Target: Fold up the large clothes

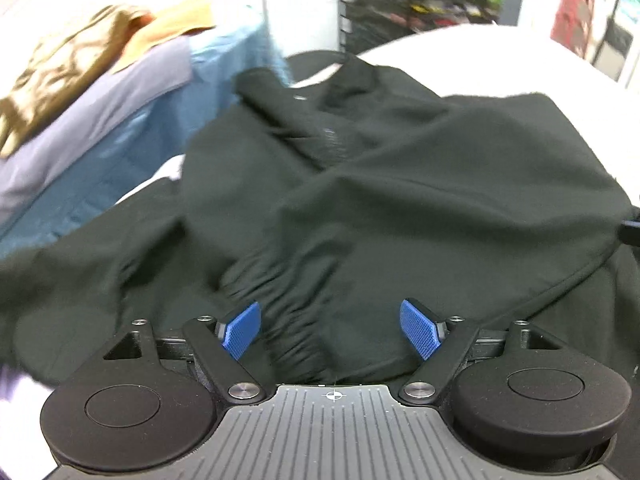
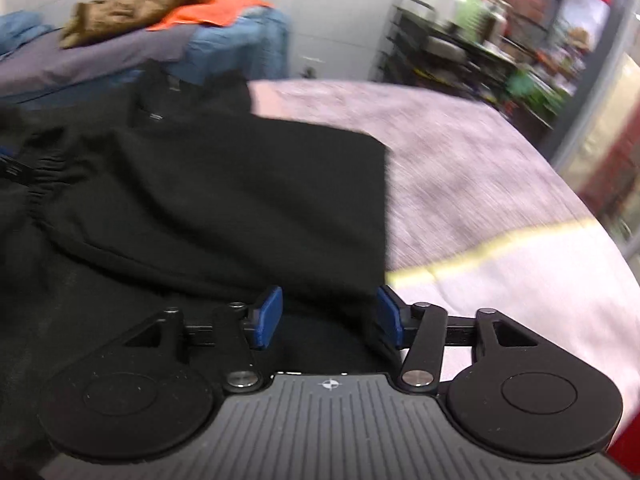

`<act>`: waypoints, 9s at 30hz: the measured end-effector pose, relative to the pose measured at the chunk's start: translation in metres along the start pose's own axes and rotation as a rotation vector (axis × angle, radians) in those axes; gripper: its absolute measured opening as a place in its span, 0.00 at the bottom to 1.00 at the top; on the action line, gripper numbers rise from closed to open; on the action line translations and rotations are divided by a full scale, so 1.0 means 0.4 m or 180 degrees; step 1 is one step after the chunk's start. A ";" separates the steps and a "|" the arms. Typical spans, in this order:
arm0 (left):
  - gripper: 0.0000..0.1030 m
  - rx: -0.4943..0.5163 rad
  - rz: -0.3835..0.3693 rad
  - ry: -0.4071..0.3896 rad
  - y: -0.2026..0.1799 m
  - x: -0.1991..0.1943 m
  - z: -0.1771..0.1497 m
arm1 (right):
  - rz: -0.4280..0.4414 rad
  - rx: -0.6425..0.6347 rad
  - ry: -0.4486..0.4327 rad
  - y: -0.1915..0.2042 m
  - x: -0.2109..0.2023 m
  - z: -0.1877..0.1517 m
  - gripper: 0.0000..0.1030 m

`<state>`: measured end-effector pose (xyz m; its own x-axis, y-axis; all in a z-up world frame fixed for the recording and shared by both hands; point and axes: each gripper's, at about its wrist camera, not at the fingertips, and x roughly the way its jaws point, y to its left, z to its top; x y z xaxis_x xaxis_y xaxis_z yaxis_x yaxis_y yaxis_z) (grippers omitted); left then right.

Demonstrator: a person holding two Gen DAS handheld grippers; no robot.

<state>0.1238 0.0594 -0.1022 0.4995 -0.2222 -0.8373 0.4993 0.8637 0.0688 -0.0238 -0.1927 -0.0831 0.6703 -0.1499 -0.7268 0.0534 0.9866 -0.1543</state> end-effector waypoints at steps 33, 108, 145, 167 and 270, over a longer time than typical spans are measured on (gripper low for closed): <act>1.00 -0.0342 0.0079 0.0392 0.013 0.046 -0.052 | -0.0135 0.0253 0.0481 0.090 0.243 0.106 0.99; 0.64 0.0119 0.0021 -0.0763 0.025 -0.158 -0.102 | 0.0352 -0.0486 0.0718 0.330 -0.046 -0.061 0.94; 1.00 -0.0039 0.0547 0.0162 0.011 -0.230 -0.316 | 0.0535 0.0396 0.0186 0.253 0.218 0.282 0.90; 1.00 -0.0090 0.0491 0.0197 -0.003 -0.233 -0.291 | 0.0760 -0.0314 -0.1154 0.348 0.024 0.500 0.04; 1.00 0.0018 0.0229 0.0245 -0.043 -0.246 -0.355 | 0.1597 0.2915 0.1135 0.054 0.021 -0.060 0.39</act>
<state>-0.0345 0.1308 -0.0983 0.4785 -0.1242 -0.8692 0.4682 0.8736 0.1330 -0.0347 -0.1743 -0.1088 0.5252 0.4164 -0.7422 0.4618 0.5931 0.6596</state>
